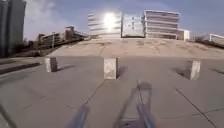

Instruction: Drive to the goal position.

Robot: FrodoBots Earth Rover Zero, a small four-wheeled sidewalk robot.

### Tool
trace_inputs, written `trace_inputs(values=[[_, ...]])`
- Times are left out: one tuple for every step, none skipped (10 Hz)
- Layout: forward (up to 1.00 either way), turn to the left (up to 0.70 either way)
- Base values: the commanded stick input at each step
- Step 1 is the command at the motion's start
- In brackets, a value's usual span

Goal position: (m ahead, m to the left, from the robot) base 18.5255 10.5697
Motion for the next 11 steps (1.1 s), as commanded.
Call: trace_inputs(values=[[0.70, 0.14], [0.70, 0.14], [0.70, 0.14], [0.70, 0.14], [0.70, 0.14], [0.70, 0.14], [0.70, 0.14], [0.70, 0.14], [0.70, 0.14], [0.70, 0.14], [0.70, 0.14]])
